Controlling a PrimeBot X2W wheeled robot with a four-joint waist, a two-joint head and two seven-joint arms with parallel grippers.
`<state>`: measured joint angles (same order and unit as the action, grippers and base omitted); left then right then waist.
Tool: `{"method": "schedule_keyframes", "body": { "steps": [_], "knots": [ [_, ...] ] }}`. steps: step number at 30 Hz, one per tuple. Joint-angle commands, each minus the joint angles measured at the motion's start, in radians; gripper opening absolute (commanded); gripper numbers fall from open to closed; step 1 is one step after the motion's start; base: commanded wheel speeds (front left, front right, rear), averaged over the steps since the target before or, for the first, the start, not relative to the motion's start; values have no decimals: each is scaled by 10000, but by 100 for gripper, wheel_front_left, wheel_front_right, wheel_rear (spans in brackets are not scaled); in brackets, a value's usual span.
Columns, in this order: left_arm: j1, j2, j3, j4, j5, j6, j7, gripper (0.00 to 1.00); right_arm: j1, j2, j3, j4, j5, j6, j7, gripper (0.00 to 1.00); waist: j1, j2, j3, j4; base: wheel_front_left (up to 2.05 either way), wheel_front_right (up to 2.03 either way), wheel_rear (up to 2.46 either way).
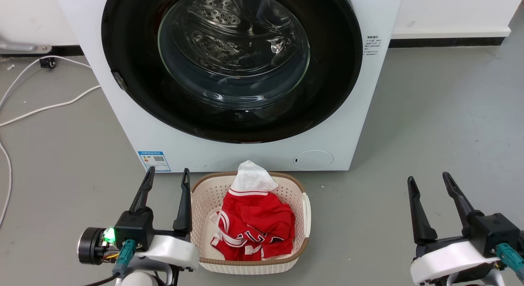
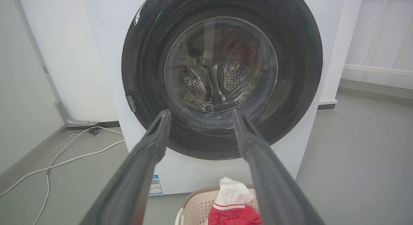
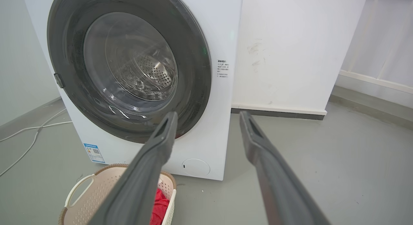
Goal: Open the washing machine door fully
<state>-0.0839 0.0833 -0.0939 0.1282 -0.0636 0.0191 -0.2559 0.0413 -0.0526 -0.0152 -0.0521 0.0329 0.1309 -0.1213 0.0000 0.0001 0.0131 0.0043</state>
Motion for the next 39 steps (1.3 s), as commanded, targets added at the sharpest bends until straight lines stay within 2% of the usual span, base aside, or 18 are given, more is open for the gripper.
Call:
{"method": "schedule_keyframes", "body": {
  "steps": [1, 26, 28, 29, 39],
  "knots": [
    [72, -4, 6, 10, 166, 38, -66, 100, 77, 42, -10, -46, -124, -5, -54, 100, 0, -1, 6, 1, 0, 0, 0],
    [130, -206, 290, 148, 149, -207, -96, 100, -8, 43, -44, 226, 227, -5, -115, 98, 0, -1, 27, -15, 0, 0, 0],
    [131, -216, 306, 130, 155, -221, -96, 100, -12, 43, -40, 236, 324, -5, -111, 3, 0, -1, 34, -14, 0, 0, 0],
    [134, -221, 307, 126, 164, -223, -96, 100, -9, 43, -36, 243, 353, -5, -104, 0, 0, -1, 36, -11, 0, 0, 0],
    [114, -249, 369, 129, 190, -238, -96, 100, -79, 42, -114, 356, 1140, -5, -255, 0, 0, -1, 60, -17, 0, 0, 0]
  ]
}}
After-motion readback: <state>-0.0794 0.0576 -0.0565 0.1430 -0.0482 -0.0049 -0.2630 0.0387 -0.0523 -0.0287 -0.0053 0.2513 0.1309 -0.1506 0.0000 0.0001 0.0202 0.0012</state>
